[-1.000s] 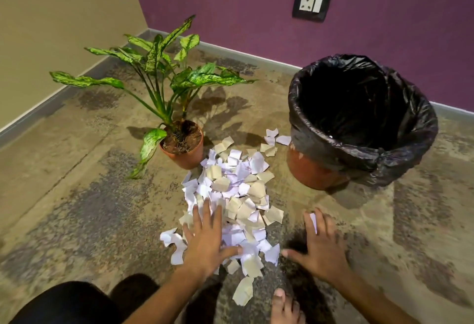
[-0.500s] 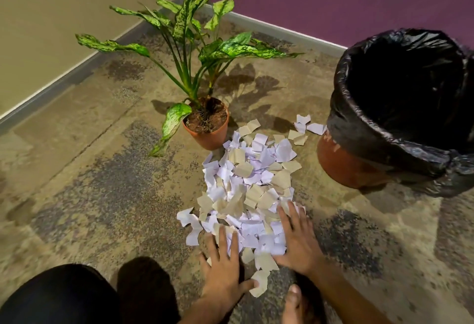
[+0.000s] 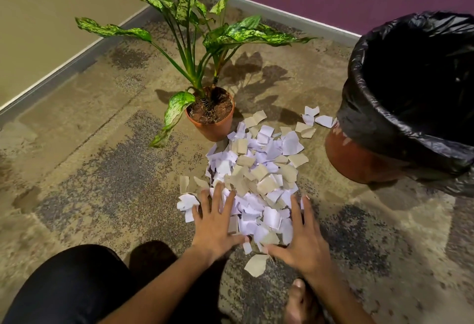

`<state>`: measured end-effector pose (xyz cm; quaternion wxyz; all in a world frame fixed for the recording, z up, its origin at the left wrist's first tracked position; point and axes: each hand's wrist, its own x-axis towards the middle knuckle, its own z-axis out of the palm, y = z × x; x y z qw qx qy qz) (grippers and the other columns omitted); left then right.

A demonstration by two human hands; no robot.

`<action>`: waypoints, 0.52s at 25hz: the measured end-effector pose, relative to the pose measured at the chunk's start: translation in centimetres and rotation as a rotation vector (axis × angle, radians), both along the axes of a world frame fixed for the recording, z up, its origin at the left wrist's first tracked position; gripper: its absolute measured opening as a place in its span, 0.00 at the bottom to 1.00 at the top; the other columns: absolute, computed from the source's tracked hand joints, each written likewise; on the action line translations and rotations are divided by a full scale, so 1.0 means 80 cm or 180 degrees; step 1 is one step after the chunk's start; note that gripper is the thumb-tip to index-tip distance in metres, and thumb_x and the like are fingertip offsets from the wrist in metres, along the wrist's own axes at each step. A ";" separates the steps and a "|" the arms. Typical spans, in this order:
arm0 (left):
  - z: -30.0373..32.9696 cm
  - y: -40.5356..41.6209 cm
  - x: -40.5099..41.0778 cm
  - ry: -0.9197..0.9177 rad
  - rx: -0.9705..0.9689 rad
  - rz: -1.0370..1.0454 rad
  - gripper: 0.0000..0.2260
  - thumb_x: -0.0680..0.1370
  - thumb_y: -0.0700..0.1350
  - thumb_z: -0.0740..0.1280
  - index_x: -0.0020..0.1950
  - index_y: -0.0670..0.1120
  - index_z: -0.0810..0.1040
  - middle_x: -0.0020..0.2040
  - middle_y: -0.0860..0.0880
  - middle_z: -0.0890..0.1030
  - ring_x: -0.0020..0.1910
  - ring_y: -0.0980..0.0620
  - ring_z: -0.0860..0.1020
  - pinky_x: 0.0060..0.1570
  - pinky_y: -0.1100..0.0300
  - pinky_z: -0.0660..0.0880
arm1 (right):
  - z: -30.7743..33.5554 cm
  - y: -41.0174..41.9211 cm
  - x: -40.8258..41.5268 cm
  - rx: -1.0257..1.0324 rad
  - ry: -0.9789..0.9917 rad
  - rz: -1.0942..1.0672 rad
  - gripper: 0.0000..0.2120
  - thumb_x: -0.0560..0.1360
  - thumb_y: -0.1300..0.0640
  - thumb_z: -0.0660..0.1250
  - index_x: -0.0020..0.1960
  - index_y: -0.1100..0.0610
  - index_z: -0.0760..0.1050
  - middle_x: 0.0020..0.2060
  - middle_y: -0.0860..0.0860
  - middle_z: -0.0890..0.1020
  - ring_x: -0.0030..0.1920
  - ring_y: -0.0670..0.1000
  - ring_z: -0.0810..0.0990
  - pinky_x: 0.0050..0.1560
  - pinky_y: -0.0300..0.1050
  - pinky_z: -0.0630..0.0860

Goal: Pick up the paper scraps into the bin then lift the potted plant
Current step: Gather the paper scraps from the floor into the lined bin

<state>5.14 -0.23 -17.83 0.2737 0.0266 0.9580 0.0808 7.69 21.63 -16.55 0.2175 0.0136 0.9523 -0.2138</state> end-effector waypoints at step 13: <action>-0.009 0.047 0.001 0.0325 0.1298 0.1123 0.40 0.69 0.46 0.74 0.75 0.54 0.55 0.77 0.48 0.51 0.72 0.37 0.60 0.71 0.47 0.63 | -0.007 -0.033 -0.037 0.0670 0.0563 0.0898 0.38 0.74 0.56 0.69 0.78 0.47 0.53 0.77 0.58 0.56 0.56 0.61 0.79 0.44 0.50 0.80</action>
